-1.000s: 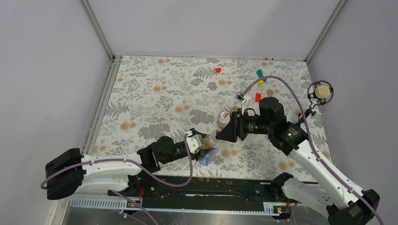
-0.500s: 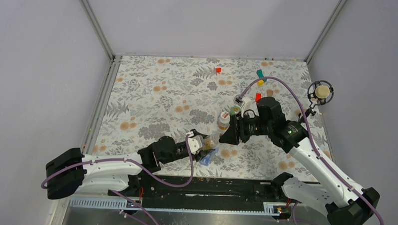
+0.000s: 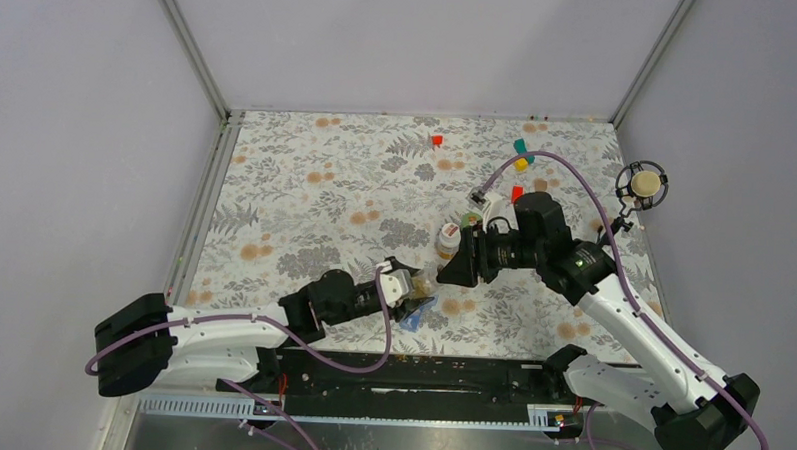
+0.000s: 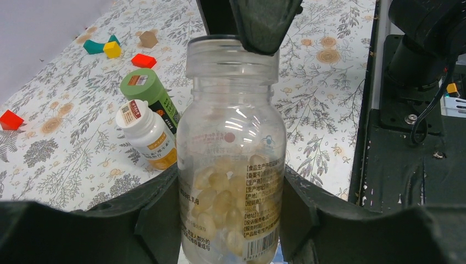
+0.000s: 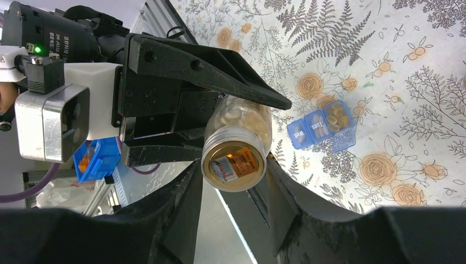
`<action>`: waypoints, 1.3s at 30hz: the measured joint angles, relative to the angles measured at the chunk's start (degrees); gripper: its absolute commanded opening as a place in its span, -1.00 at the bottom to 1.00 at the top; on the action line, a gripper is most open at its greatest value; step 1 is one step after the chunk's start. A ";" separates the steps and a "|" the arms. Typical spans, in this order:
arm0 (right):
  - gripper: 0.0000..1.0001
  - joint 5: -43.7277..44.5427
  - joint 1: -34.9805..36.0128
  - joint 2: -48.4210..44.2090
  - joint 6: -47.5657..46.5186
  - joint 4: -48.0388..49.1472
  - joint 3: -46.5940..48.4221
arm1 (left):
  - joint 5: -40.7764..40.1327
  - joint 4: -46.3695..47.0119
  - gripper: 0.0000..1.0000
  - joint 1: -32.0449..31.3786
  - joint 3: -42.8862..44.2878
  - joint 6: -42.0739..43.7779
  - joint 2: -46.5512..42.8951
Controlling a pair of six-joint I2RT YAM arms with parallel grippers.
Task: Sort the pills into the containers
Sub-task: Screw the lid of the pill bottle onto the pill bottle.
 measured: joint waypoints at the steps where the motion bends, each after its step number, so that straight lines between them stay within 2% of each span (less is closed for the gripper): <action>1: -0.23 0.00 0.00 0.04 -0.07 -0.15 0.00 | 0.02 -0.04 -1.00 0.00 0.00 0.09 0.00; 6: -0.26 0.07 0.00 1.09 -1.22 -1.44 0.09 | 0.02 -4.00 -1.00 0.02 1.31 1.73 0.00; 13: -0.28 0.76 0.00 3.19 -2.89 -3.76 0.57 | 1.20 -15.17 -1.00 0.81 5.81 5.79 0.15; 25: -0.27 2.64 1.36 5.77 -2.03 -3.67 0.76 | 3.45 -18.97 -1.00 2.56 6.84 7.28 0.87; 29: -0.27 3.96 1.46 6.01 1.55 -1.46 0.17 | 3.37 -17.07 -1.00 3.28 5.97 7.08 1.11; 39: -0.27 6.73 2.08 8.35 19.45 3.32 -4.15 | 3.50 -10.58 -1.00 4.17 0.52 9.88 1.88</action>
